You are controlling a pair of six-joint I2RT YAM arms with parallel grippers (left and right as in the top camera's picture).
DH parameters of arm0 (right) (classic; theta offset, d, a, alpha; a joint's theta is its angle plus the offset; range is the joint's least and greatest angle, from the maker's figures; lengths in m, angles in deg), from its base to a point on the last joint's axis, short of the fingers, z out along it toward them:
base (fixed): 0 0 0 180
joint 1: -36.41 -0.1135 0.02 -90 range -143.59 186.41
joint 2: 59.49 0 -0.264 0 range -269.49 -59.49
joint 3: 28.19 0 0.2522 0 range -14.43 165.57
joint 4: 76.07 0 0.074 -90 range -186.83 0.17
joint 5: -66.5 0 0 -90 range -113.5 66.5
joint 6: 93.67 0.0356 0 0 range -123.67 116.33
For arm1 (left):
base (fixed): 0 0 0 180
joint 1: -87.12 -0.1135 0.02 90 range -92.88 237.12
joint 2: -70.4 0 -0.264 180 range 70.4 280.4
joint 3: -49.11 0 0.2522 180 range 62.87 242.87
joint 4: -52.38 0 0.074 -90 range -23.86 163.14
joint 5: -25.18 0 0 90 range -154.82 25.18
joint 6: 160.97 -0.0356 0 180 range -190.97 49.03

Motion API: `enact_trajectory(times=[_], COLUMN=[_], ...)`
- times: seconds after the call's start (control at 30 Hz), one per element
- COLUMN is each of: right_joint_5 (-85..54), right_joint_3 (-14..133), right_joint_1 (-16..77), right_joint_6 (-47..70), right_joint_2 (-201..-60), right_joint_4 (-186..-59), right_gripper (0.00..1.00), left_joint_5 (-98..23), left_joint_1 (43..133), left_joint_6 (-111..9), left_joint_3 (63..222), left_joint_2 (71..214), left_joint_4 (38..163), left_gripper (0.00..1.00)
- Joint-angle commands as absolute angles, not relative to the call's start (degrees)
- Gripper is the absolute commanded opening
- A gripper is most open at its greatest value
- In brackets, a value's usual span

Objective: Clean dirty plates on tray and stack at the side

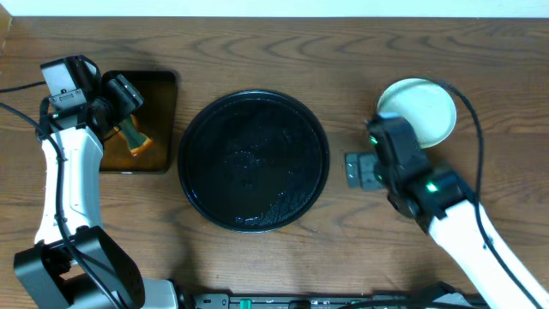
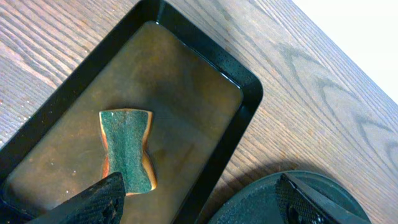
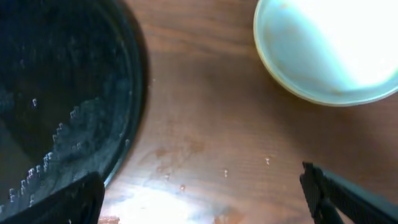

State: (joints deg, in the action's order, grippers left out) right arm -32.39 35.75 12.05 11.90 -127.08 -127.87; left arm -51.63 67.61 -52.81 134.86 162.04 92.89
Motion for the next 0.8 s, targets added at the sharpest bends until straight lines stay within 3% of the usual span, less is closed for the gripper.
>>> enact_trajectory(times=[0.0,0.23,0.6,0.77], right_joint_5=[-28.3,-19.0,-17.5,-19.1], right_joint_3=[27.7,12.2,-9.8,-14.1], right_joint_1=[18.3,33.3,35.7,35.6], right_joint_6=[10.0,9.8,7.0,7.0], right_joint_2=[-119.3,-102.2,-75.7,-68.3], right_joint_4=[-123.3,-116.6,-96.2,-93.7], right_gripper=[0.99,0.99,0.99,0.99], left_joint_5=[-51.8,-51.8,-51.8,-51.8], left_joint_1=[67.4,67.4,67.4,67.4], left_joint_6=[-53.1,-53.1,-53.1,-53.1], left_joint_3=[135.1,135.1,135.1,135.1], left_joint_2=[162.3,162.3,162.3,162.3], left_joint_4=[92.9,92.9,92.9,92.9], left_gripper=[0.78,0.78,0.78,0.78])
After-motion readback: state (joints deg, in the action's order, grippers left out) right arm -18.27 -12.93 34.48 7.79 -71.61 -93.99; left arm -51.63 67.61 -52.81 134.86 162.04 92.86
